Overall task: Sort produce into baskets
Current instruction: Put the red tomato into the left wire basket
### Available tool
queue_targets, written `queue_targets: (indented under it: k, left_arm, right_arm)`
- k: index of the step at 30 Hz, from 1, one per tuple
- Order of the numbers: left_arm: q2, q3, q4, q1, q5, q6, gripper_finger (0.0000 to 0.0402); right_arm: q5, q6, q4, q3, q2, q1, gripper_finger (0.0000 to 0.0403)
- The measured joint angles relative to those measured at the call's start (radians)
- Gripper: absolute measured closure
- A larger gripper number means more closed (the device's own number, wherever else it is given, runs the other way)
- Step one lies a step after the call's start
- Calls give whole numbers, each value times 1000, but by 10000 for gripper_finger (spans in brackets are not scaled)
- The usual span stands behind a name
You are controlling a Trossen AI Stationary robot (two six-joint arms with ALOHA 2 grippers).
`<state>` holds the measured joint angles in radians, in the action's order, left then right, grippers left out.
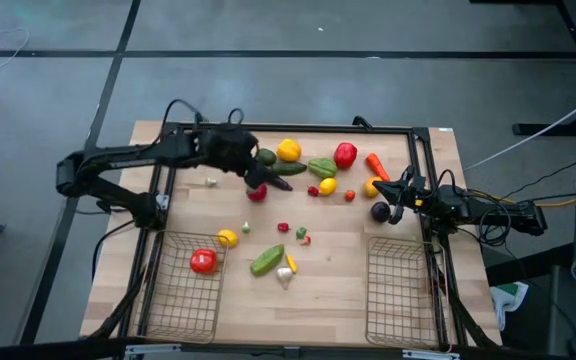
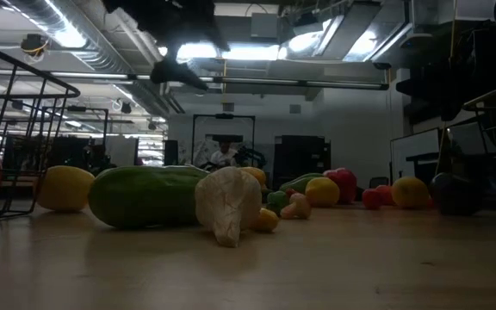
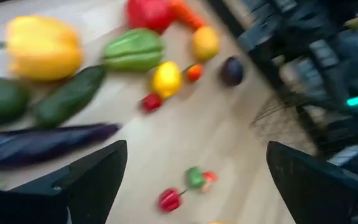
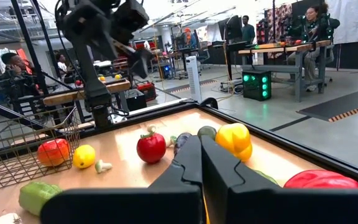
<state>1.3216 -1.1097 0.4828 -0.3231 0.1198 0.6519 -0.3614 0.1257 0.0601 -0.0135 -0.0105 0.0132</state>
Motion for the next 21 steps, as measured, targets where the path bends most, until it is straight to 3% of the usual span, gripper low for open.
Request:
queue_targets:
  k: [6,16,21]
  left_arm:
    - [127,-147,269,-61,0,-52,20]
    - [274,-142,339,-73,-9,131,20]
    - [314,-141,356,-72,-8,111,20]
  right_arm:
    - [0,0,0,0,0,0,402]
    - [0,0,0,0,0,0,402]
    - [0,0,0,0,0,0,402]
